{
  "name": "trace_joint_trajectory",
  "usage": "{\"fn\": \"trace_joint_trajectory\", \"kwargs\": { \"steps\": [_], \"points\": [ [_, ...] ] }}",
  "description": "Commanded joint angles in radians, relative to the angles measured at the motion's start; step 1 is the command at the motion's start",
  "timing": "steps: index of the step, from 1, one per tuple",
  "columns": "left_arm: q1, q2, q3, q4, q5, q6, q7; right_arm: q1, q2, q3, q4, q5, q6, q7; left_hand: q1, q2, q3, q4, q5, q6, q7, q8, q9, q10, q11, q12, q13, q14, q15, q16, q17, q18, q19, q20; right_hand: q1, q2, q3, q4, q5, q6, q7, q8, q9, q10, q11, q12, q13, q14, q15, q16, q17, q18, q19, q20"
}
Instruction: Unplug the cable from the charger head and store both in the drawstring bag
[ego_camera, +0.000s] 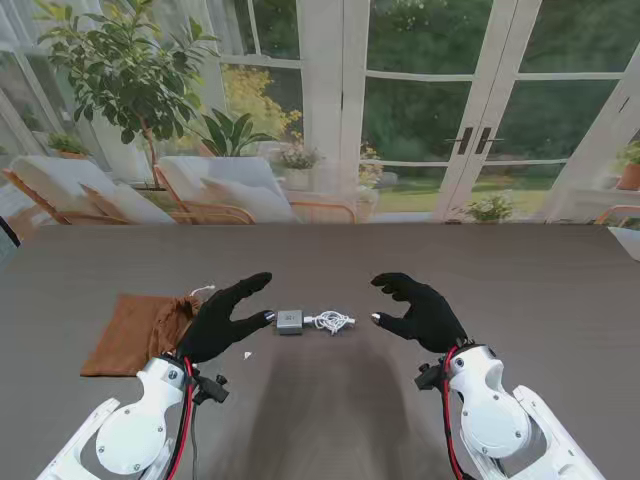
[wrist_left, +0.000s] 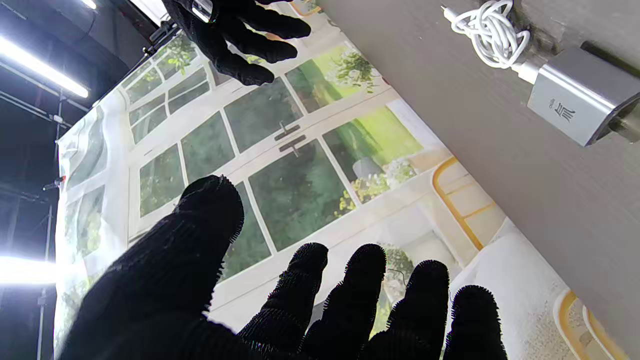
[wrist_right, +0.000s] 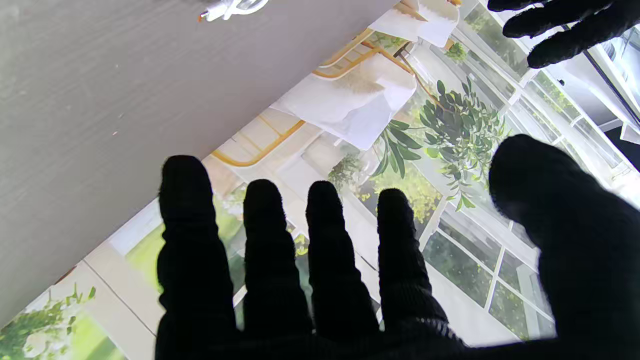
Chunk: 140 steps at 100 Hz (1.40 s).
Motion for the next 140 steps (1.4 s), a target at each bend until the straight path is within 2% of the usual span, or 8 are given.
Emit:
{"fn": "trace_joint_trajectory", "kwargs": {
  "steps": [1, 47, 65, 91, 140],
  "points": [
    [0.006, -0.001, 0.0, -0.008, 0.001, -0.001, -0.023, -0.013, -0.001, -0.003, -0.012, -0.004, -0.008, 0.017, -0.018, 0.016, -0.009, 0.01, 0.002, -0.008, -0.007, -0.006, -0.011, -0.013, -0.008, -0.007, -0.019, -0.012, -0.024, -0.01, -0.023, -0.039, -0.03, -0.004, -0.044, 0.036, -0.037, 0.022, -0.017, -0.003, -0.004, -0.011, -0.036, -0.009, -0.005, -0.001, -0.017, -0.014, -0.008, -0.004, -0.346, -0.017, -0.031, 0.047],
    [0.014, 0.002, -0.006, -0.015, 0.004, 0.002, -0.036, -0.02, 0.002, -0.029, -0.025, -0.035, -0.009, 0.015, -0.015, 0.023, -0.021, 0.011, 0.002, -0.009, -0.007, -0.006, -0.013, -0.013, -0.008, -0.008, -0.02, -0.011, -0.024, -0.01, -0.021, -0.038, -0.029, -0.003, -0.046, 0.052, -0.048, 0.022, -0.002, 0.0, -0.001, -0.011, -0.03, 0.001, -0.003, -0.001, -0.014, -0.013, -0.006, -0.004, -0.343, -0.014, -0.03, 0.048],
    [0.031, 0.001, -0.016, -0.026, 0.005, 0.005, -0.028, 0.0, 0.003, -0.068, -0.02, -0.065, 0.013, 0.008, -0.011, 0.025, -0.024, 0.012, 0.001, -0.007, -0.008, -0.006, -0.012, -0.009, -0.008, -0.008, -0.019, -0.008, -0.024, -0.01, -0.022, -0.037, -0.029, -0.003, -0.045, 0.057, -0.057, 0.025, 0.021, 0.003, 0.001, -0.012, -0.022, 0.006, -0.002, 0.0, -0.008, -0.012, -0.004, -0.004, -0.335, -0.012, -0.027, 0.049],
    [0.033, 0.002, -0.018, -0.03, 0.015, 0.01, -0.028, 0.096, 0.006, -0.165, 0.039, -0.087, 0.068, 0.038, -0.012, 0.029, -0.03, 0.012, 0.004, -0.009, -0.007, -0.006, -0.009, -0.008, -0.007, -0.007, -0.015, -0.008, -0.022, -0.01, -0.019, -0.036, -0.028, -0.002, -0.048, 0.064, -0.061, 0.027, 0.03, 0.008, 0.005, -0.009, -0.027, 0.008, 0.002, 0.003, -0.006, -0.016, -0.002, -0.003, -0.332, -0.015, -0.024, 0.049],
    [0.023, 0.008, -0.015, -0.02, -0.017, 0.037, -0.072, 0.321, -0.003, -0.402, 0.18, -0.195, 0.256, 0.056, -0.007, 0.039, -0.038, 0.014, 0.012, -0.004, -0.005, -0.005, -0.003, 0.003, -0.006, -0.007, -0.013, -0.003, -0.023, -0.01, -0.018, -0.034, -0.027, -0.001, -0.078, 0.072, -0.074, 0.027, 0.016, 0.003, 0.016, 0.0, -0.049, 0.004, 0.018, 0.008, -0.008, -0.024, 0.002, -0.005, -0.337, -0.024, -0.021, 0.047]
  ]
}}
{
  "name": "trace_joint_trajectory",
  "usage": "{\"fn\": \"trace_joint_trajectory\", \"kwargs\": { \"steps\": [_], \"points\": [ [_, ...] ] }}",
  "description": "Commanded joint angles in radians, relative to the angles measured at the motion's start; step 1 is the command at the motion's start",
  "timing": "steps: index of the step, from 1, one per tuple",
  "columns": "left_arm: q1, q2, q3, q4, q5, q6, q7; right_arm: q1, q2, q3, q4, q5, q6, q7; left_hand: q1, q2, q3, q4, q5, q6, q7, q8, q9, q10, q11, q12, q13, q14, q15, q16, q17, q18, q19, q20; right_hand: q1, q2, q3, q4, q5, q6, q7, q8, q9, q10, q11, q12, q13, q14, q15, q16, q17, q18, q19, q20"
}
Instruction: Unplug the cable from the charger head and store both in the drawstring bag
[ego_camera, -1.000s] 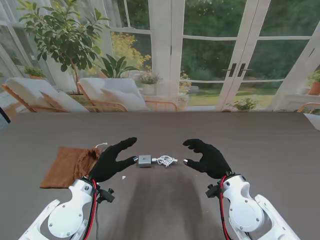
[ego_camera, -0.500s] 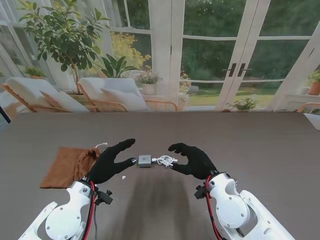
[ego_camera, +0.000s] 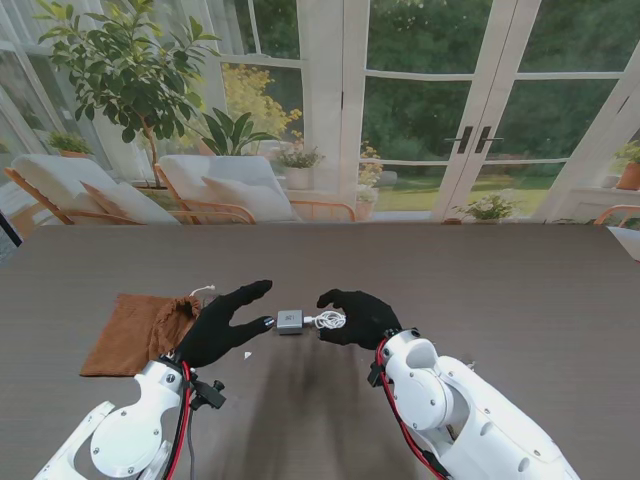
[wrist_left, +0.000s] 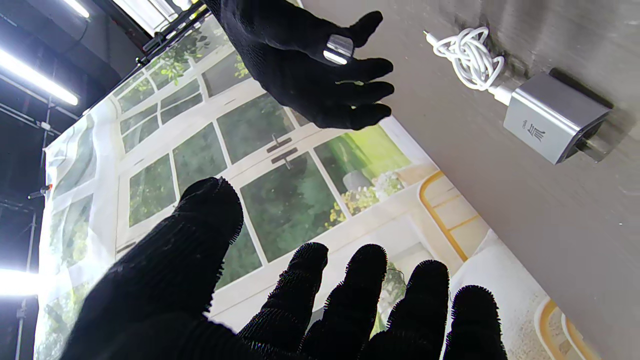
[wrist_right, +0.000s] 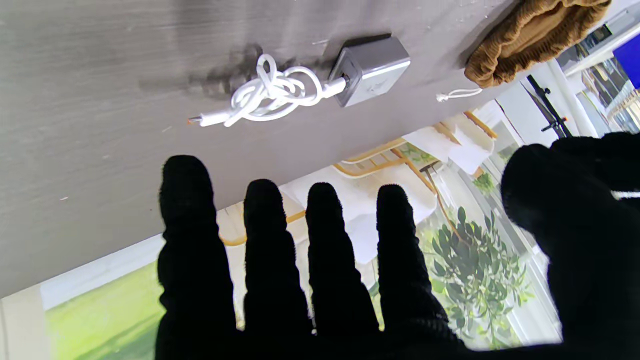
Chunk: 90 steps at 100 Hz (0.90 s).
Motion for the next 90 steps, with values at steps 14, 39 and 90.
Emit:
{"fn": "trace_joint_trajectory", "kwargs": {
  "steps": [14, 39, 90],
  "points": [
    [-0.001, 0.002, 0.001, 0.0, -0.017, 0.014, -0.039, 0.09, -0.021, -0.085, 0.054, -0.034, 0.052, 0.03, -0.007, 0.027, -0.029, 0.015, 0.008, -0.004, -0.005, -0.005, -0.002, 0.001, -0.006, -0.005, -0.013, -0.004, -0.023, -0.009, -0.017, -0.033, -0.026, 0.0, -0.038, 0.027, -0.047, 0.029, -0.024, -0.002, 0.014, -0.001, -0.042, 0.003, 0.025, 0.009, -0.007, -0.026, 0.005, -0.006, -0.336, -0.027, -0.018, 0.046],
    [-0.005, 0.004, 0.005, -0.003, -0.028, 0.031, -0.053, 0.189, -0.039, -0.186, 0.136, -0.053, 0.131, 0.029, -0.005, 0.032, -0.037, 0.016, 0.011, -0.004, -0.006, -0.005, -0.002, 0.006, -0.007, -0.005, -0.013, -0.002, -0.023, -0.009, -0.017, -0.034, -0.026, 0.001, -0.043, 0.029, -0.055, 0.031, -0.04, 0.001, 0.019, 0.001, -0.056, 0.002, 0.037, 0.009, -0.014, -0.027, 0.007, -0.009, -0.336, -0.028, -0.014, 0.043],
    [-0.012, 0.006, 0.011, -0.005, -0.045, 0.052, -0.07, 0.345, -0.087, -0.359, 0.292, -0.068, 0.253, 0.028, 0.0, 0.039, -0.048, 0.018, 0.01, -0.002, -0.006, -0.005, 0.0, 0.009, -0.006, -0.005, -0.013, -0.001, -0.023, -0.008, -0.016, -0.033, -0.025, 0.003, -0.034, -0.014, -0.066, 0.027, -0.069, 0.014, 0.042, 0.009, -0.079, -0.002, 0.068, 0.01, -0.01, -0.031, 0.025, -0.011, -0.332, -0.035, -0.005, 0.033]
  ]
}}
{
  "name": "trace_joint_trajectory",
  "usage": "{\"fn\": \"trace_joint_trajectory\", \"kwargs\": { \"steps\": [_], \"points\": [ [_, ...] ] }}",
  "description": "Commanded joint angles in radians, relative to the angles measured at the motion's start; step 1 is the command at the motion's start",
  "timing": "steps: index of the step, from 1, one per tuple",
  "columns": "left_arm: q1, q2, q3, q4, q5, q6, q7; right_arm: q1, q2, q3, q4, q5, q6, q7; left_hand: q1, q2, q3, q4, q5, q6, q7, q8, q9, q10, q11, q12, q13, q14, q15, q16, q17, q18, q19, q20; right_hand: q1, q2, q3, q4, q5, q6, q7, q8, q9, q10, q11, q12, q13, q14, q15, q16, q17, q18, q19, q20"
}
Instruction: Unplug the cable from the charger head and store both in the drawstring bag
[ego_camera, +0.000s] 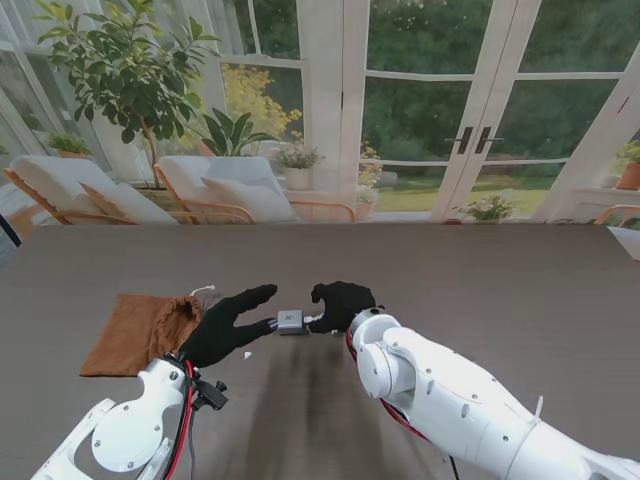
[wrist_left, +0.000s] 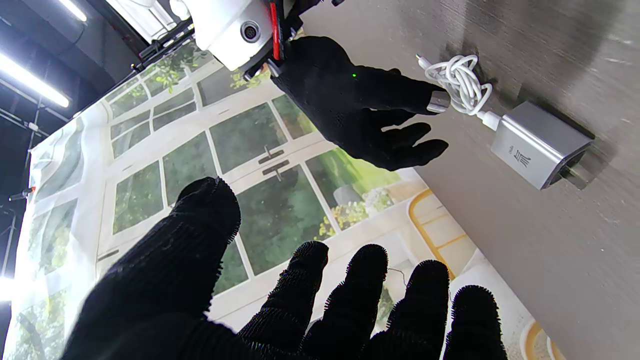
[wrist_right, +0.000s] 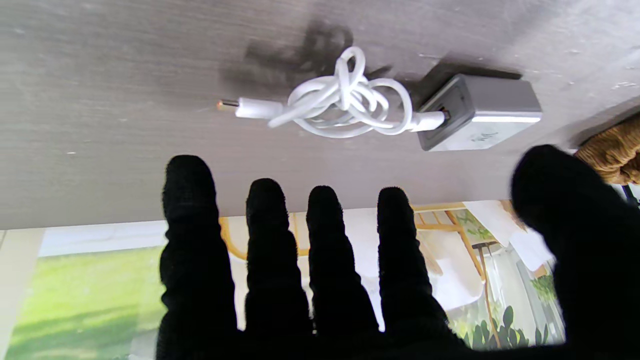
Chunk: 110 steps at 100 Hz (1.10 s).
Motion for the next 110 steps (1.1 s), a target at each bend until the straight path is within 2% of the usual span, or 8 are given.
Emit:
{"fn": "trace_joint_trajectory", "kwargs": {
  "steps": [1, 21, 57, 92, 110],
  "points": [
    [0.0, -0.001, 0.001, -0.004, -0.006, 0.006, -0.021, 0.01, -0.017, -0.005, 0.019, 0.001, 0.007, 0.008, 0.0, 0.032, -0.021, 0.018, 0.0, -0.002, -0.008, -0.005, -0.001, 0.003, -0.006, -0.005, -0.013, 0.0, -0.023, -0.008, -0.016, -0.033, -0.025, 0.003, -0.02, -0.025, -0.014, 0.027, -0.038, 0.016, 0.017, 0.013, -0.033, -0.002, 0.022, 0.008, -0.009, -0.014, 0.015, -0.001, -0.331, -0.02, -0.004, 0.033],
    [-0.008, 0.001, 0.007, 0.001, -0.017, 0.016, -0.038, 0.048, -0.041, -0.055, 0.084, 0.011, 0.021, -0.005, 0.001, 0.035, -0.025, 0.018, 0.001, -0.003, -0.008, -0.005, 0.0, 0.004, -0.006, -0.005, -0.012, -0.002, -0.022, -0.008, -0.017, -0.034, -0.025, 0.003, -0.006, -0.055, -0.007, 0.02, -0.027, 0.021, 0.062, 0.03, -0.02, -0.008, 0.055, 0.018, 0.012, -0.014, 0.041, 0.008, -0.319, -0.023, 0.018, 0.028],
    [-0.009, 0.004, 0.01, -0.004, -0.027, 0.038, -0.055, 0.087, -0.101, -0.127, 0.2, 0.038, 0.042, -0.055, 0.004, 0.041, -0.033, 0.02, -0.001, -0.003, -0.009, -0.005, -0.001, 0.006, -0.006, -0.005, -0.014, 0.0, -0.023, -0.008, -0.018, -0.034, -0.025, 0.005, 0.008, -0.109, 0.031, 0.004, -0.025, 0.023, 0.166, 0.074, 0.007, -0.017, 0.114, 0.046, 0.054, -0.015, 0.095, 0.03, -0.305, -0.031, 0.097, -0.004],
    [-0.011, 0.006, 0.011, -0.008, -0.039, 0.054, -0.074, 0.097, -0.151, -0.164, 0.314, 0.05, 0.03, -0.127, 0.007, 0.052, -0.045, 0.021, -0.002, -0.004, -0.01, -0.005, -0.003, 0.007, -0.007, -0.005, -0.015, 0.002, -0.023, -0.008, -0.019, -0.035, -0.025, 0.006, 0.065, -0.187, 0.181, -0.003, 0.036, -0.029, 0.345, 0.18, 0.117, -0.04, 0.262, 0.143, 0.172, -0.037, 0.27, 0.114, -0.262, -0.055, 0.305, -0.073],
    [-0.014, 0.008, 0.011, -0.006, -0.043, 0.057, -0.083, 0.102, -0.174, -0.182, 0.371, 0.054, 0.007, -0.161, 0.009, 0.057, -0.052, 0.021, -0.001, -0.004, -0.01, -0.006, -0.004, 0.007, -0.007, -0.005, -0.015, 0.002, -0.023, -0.008, -0.018, -0.036, -0.024, 0.007, 0.116, -0.213, 0.264, -0.012, 0.139, -0.045, 0.409, 0.202, 0.235, -0.045, 0.33, 0.185, 0.273, -0.044, 0.382, 0.157, -0.184, -0.076, 0.446, -0.099]
  ]
}}
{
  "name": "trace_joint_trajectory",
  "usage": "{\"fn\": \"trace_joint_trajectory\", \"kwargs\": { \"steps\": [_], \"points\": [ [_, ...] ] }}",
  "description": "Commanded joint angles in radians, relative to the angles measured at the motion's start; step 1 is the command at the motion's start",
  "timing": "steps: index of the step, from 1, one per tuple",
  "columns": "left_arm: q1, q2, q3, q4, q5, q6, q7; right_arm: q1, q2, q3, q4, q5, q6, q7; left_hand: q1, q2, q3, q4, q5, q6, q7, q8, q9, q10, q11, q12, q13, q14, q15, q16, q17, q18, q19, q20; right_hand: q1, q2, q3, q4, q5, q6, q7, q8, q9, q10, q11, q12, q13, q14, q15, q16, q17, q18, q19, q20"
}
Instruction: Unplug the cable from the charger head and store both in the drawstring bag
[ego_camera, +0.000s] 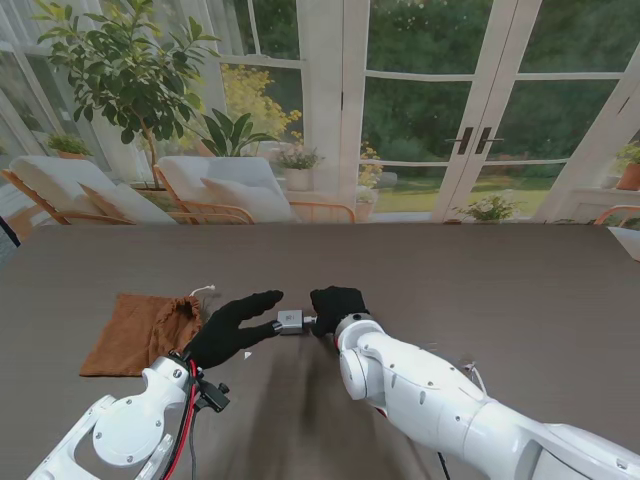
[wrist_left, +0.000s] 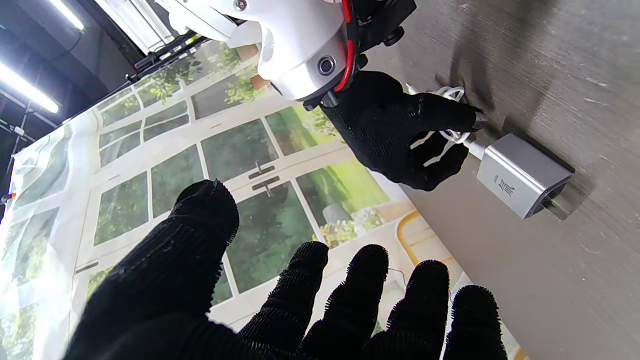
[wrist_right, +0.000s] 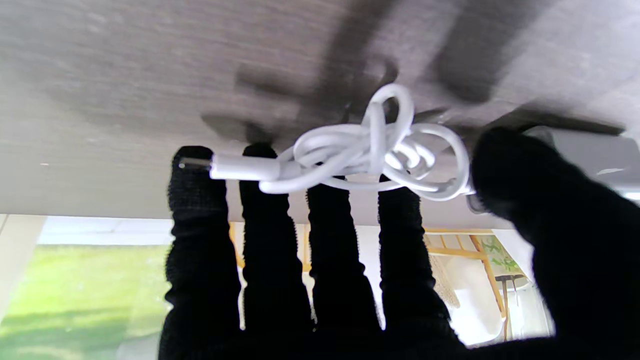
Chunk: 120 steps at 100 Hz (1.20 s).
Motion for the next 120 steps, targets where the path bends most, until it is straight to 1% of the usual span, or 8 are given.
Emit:
{"fn": "trace_joint_trajectory", "kwargs": {
  "steps": [1, 10, 19, 35, 47, 65, 90, 120],
  "points": [
    [0.0, 0.0, 0.001, -0.004, -0.006, 0.005, -0.023, -0.012, -0.012, -0.011, 0.026, 0.005, -0.013, 0.016, 0.009, 0.035, -0.027, 0.021, 0.001, -0.003, -0.009, -0.005, -0.004, 0.001, -0.007, -0.005, -0.015, 0.002, -0.023, -0.007, -0.019, -0.036, -0.024, 0.007, 0.032, -0.059, 0.053, -0.012, 0.042, -0.014, 0.034, 0.018, 0.052, -0.019, 0.034, 0.03, 0.146, -0.058, 0.104, 0.037, -0.196, -0.027, 0.072, -0.052],
    [-0.002, 0.0, 0.002, -0.004, -0.01, 0.009, -0.028, -0.009, -0.024, -0.02, 0.056, 0.011, -0.025, 0.002, 0.01, 0.038, -0.032, 0.022, -0.005, -0.005, -0.011, -0.006, -0.004, 0.002, -0.007, -0.005, -0.016, 0.001, -0.023, -0.008, -0.019, -0.035, -0.024, 0.008, 0.087, -0.134, 0.082, -0.136, 0.114, -0.027, 0.129, -0.115, 0.136, -0.029, 0.055, 0.047, 0.22, -0.065, 0.181, 0.064, -0.138, -0.032, 0.156, -0.1],
    [-0.003, 0.001, 0.003, -0.004, -0.014, 0.012, -0.033, -0.006, -0.039, -0.03, 0.094, 0.011, -0.04, -0.025, 0.011, 0.041, -0.036, 0.022, -0.002, -0.004, -0.01, -0.005, -0.004, 0.004, -0.007, -0.005, -0.015, 0.001, -0.022, -0.007, -0.019, -0.035, -0.024, 0.008, 0.145, -0.202, 0.098, -0.203, 0.19, -0.076, 0.241, -0.217, 0.242, -0.044, 0.078, 0.073, 0.317, -0.088, 0.256, 0.091, -0.053, -0.04, 0.22, -0.109],
    [-0.005, 0.001, 0.005, -0.004, -0.02, 0.018, -0.038, 0.003, -0.056, -0.048, 0.141, 0.018, -0.068, -0.035, 0.012, 0.046, -0.043, 0.023, 0.0, -0.004, -0.009, -0.005, -0.003, 0.005, -0.007, -0.005, -0.014, 0.004, -0.022, -0.007, -0.018, -0.034, -0.023, 0.009, 0.153, -0.19, 0.111, -0.205, 0.274, -0.11, 0.272, -0.239, 0.334, -0.052, 0.077, 0.101, 0.403, -0.095, 0.309, 0.114, 0.021, -0.052, 0.263, -0.105],
    [-0.007, 0.002, 0.007, -0.003, -0.025, 0.023, -0.043, 0.01, -0.06, -0.062, 0.162, 0.023, -0.089, -0.023, 0.013, 0.051, -0.048, 0.023, 0.002, -0.003, -0.009, -0.005, -0.001, 0.007, -0.006, -0.005, -0.013, 0.005, -0.022, -0.007, -0.018, -0.034, -0.024, 0.009, 0.167, -0.115, 0.117, -0.211, 0.25, -0.105, 0.316, -0.201, 0.343, -0.046, 0.096, 0.16, 0.431, -0.1, 0.358, 0.138, 0.053, -0.059, 0.293, -0.096],
    [-0.015, 0.003, 0.012, 0.001, -0.037, 0.033, -0.057, 0.01, -0.048, -0.063, 0.148, 0.029, -0.104, 0.009, 0.016, 0.061, -0.061, 0.024, 0.003, -0.001, -0.009, -0.006, -0.003, 0.008, -0.007, -0.006, -0.015, 0.006, -0.023, -0.007, -0.018, -0.034, -0.023, 0.01, 0.183, 0.083, 0.117, -0.229, 0.095, -0.031, 0.399, -0.113, 0.329, -0.051, 0.198, 0.282, 0.472, -0.139, 0.509, 0.193, 0.11, -0.082, 0.341, -0.066],
    [-0.016, 0.003, 0.013, 0.002, -0.034, 0.041, -0.057, -0.002, -0.009, -0.051, 0.081, -0.035, -0.095, -0.024, 0.023, 0.075, -0.078, 0.026, 0.005, -0.001, -0.01, -0.006, -0.002, 0.012, -0.007, -0.006, -0.015, 0.007, -0.022, -0.006, -0.016, -0.034, -0.022, 0.011, 0.119, -0.023, 0.363, -0.317, 0.117, -0.156, 0.378, 0.027, 0.513, -0.14, 0.3, 0.389, 0.517, -0.267, 0.909, 0.357, 0.324, -0.152, 0.453, 0.014],
    [-0.027, -0.004, 0.019, 0.028, -0.015, 0.023, -0.022, -0.002, 0.075, -0.031, -0.056, -0.161, -0.106, -0.017, 0.034, 0.071, -0.083, 0.029, 0.008, 0.004, -0.009, -0.006, -0.001, 0.012, -0.006, -0.006, -0.015, 0.006, -0.022, -0.005, -0.014, -0.031, -0.021, 0.013, 0.088, -0.066, 0.383, -0.314, 0.231, -0.268, 0.342, 0.094, 0.596, -0.153, 0.298, 0.447, 0.516, -0.273, 1.053, 0.449, 0.411, -0.214, 0.491, 0.09]
  ]
}}
